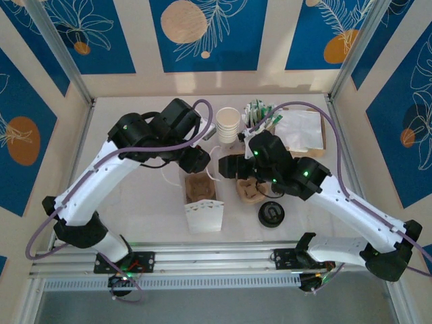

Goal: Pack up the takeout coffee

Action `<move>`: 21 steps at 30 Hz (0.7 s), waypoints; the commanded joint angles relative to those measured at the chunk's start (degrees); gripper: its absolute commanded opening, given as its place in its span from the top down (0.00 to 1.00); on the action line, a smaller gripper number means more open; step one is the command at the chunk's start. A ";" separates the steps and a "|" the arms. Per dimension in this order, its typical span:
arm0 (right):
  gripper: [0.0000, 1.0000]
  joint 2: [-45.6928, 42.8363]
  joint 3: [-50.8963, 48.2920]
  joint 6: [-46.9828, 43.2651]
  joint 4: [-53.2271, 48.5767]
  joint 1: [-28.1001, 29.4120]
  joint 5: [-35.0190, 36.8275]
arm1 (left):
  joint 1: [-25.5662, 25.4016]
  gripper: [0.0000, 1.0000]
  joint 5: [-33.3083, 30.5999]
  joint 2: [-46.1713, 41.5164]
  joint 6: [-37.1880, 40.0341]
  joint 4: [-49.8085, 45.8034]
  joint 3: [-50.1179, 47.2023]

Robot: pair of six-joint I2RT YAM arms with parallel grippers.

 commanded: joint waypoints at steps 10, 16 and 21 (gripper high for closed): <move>0.33 -4.27 -2.20 -0.01 -0.92 -0.95 2.07 | -0.64 0.54 -3.45 -4.24 -6.47 -1.30 2.64; 0.33 -6.38 -2.56 1.15 -3.68 -1.13 5.60 | -0.64 0.60 -8.30 -6.47 -13.50 -3.69 -0.29; 0.32 -8.02 -3.68 1.00 -4.25 -1.40 7.09 | -0.69 0.63 -10.92 -8.32 -19.05 -3.93 -0.23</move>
